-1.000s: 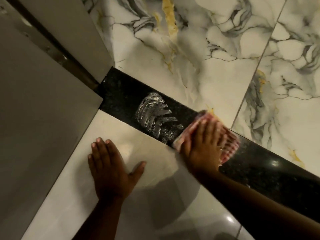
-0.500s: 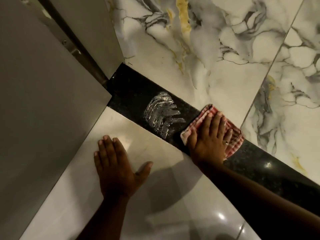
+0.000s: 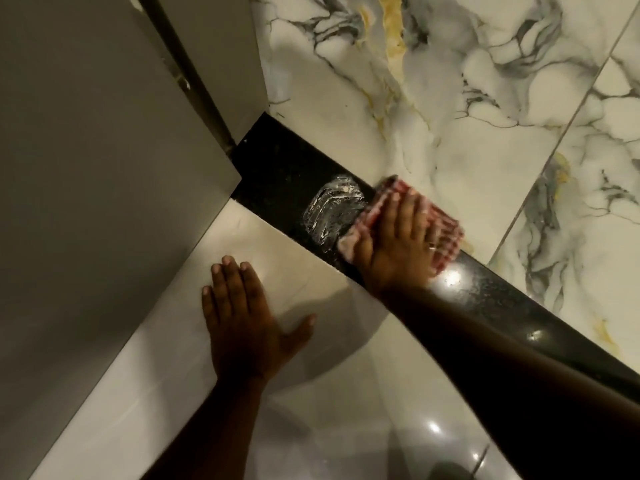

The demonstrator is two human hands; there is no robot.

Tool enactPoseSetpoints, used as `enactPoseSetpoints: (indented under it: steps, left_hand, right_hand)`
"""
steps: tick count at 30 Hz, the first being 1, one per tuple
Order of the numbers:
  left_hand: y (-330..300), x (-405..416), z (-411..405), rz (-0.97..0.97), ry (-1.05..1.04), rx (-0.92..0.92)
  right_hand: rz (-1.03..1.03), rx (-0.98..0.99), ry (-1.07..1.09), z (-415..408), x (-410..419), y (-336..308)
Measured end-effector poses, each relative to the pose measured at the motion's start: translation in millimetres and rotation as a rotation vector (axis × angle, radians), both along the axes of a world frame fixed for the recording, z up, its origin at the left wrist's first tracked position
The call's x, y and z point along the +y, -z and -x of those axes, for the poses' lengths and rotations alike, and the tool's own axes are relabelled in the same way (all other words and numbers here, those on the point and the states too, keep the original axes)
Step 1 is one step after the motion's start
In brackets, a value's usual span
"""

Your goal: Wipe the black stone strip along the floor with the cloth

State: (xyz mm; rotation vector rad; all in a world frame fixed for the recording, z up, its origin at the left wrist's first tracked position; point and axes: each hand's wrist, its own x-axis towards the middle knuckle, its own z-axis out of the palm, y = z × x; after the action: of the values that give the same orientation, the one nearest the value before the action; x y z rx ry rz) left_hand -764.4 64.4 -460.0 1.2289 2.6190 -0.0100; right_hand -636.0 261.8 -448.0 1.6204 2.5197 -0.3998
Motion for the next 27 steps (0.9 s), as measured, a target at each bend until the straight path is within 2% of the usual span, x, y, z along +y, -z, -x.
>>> enactPoseSetpoints:
  steps: [1, 2, 4, 5, 6, 8, 10, 13, 15, 17, 19, 21, 22, 23, 25, 27]
  left_hand:
    - [0, 0, 0, 0.006, 0.002, -0.003]
    - [-1, 0, 0, 0.016, 0.004, -0.006]
    - [-1, -1, 1, 0.020, 0.001, -0.018]
    - [-2, -1, 1, 0.013, 0.002, -0.022]
    - [-2, -1, 1, 0.012, 0.004, -0.020]
    - [-2, 0, 0, 0.012, 0.005, -0.012]
    - [-3, 0, -1, 0.004, 0.003, -0.013]
    - [-3, 1, -1, 0.005, -0.005, -0.005]
    - [-2, 1, -1, 0.013, 0.000, -0.016]
    - [-3, 0, -1, 0.010, 0.010, -0.019]
    - [-4, 0, -1, -0.007, 0.013, -0.018]
    - [-4, 0, -1, -0.009, 0.015, -0.004]
    - [-4, 0, -2, -0.001, 0.013, 0.000]
    - [-4, -1, -2, 0.006, 0.008, 0.000]
    - [-5, 0, -2, 0.004, 0.003, -0.007]
    - [-4, 0, -3, 0.009, 0.006, -0.017]
  right_hand:
    - [0.002, 0.011, -0.114, 11, -5, 0]
    - [-0.002, 0.010, -0.316, 15, -11, 1]
    - [-0.040, -0.017, -0.819, 1, -7, 4]
    - [-0.066, -0.044, -0.997, -13, 6, 4]
    - [-0.092, -0.069, -1.084, -27, 21, 5]
    - [-0.109, -0.100, -0.983, -50, 39, 6]
    - [-0.057, -0.076, -0.667, -53, 35, 3]
    - [-0.038, -0.020, -0.161, -9, 11, 6]
    - [0.013, 0.006, 0.005, 35, 11, 8]
    - [0.019, -0.009, -0.155, 69, 12, 8]
    - [0.016, -0.009, -0.489, 78, 10, 6]
    - [0.017, -0.058, -0.909, 60, 22, 3]
    - [0.005, -0.098, -1.070, 46, 37, 2]
    - [-0.018, -0.119, -1.144, 32, 52, 1]
    - [-0.032, -0.095, -1.049, 16, 73, -1]
    - [0.030, -0.089, -0.809, 22, 72, -2]
